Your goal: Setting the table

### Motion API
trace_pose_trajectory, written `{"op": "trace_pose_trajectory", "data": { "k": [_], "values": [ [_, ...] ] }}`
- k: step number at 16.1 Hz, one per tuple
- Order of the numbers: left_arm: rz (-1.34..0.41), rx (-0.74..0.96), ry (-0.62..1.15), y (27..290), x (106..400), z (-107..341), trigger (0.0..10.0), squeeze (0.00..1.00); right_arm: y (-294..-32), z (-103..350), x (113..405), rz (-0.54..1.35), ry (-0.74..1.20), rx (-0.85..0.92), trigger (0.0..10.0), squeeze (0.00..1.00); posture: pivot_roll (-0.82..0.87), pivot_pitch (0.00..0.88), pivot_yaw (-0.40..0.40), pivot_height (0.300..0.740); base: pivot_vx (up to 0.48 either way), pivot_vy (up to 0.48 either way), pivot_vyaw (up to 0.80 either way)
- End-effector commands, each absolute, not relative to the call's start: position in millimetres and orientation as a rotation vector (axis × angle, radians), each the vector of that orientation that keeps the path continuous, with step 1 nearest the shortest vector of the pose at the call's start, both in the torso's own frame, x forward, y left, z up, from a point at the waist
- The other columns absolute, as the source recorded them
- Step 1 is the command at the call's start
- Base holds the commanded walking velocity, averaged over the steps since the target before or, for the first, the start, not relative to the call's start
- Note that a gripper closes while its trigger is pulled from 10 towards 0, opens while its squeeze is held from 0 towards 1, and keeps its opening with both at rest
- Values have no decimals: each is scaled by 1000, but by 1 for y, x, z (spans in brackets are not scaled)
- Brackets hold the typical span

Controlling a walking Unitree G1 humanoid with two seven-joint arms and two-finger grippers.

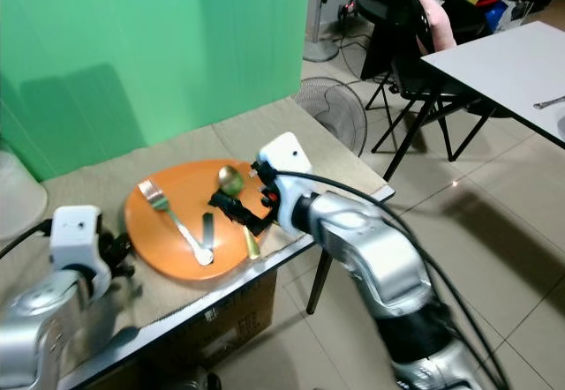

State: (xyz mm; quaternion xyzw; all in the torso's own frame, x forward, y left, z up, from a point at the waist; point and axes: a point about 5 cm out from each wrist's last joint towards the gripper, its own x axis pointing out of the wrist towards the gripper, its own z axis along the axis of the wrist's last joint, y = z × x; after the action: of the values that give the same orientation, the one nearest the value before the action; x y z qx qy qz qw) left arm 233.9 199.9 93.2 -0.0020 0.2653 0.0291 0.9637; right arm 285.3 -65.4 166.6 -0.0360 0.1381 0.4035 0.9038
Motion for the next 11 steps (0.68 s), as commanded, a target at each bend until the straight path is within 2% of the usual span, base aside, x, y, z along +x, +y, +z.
{"op": "trace_pose_trajectory", "data": {
  "k": [1,5,9,10,11],
  "values": [
    [-28,-25,566,180,238,86,10000,0,-67,166,291,784,304,-79,10000,0,-7,34,-10,740,0,0,0],
    [-97,-38,545,164,242,87,10000,0,-46,159,298,765,325,-88,10000,0,-3,31,-14,740,0,0,0],
    [-10,-91,542,181,230,85,10000,0,-43,164,301,781,296,-83,10000,0,12,20,-35,740,0,0,0],
    [-1,-156,522,185,227,86,10000,584,-47,164,301,784,284,-89,10000,0,14,17,-39,740,0,0,0],
    [-15,-237,485,187,227,91,10000,1000,-55,162,302,767,280,-90,10000,0,10,12,-40,740,0,0,0]
  ]
}}
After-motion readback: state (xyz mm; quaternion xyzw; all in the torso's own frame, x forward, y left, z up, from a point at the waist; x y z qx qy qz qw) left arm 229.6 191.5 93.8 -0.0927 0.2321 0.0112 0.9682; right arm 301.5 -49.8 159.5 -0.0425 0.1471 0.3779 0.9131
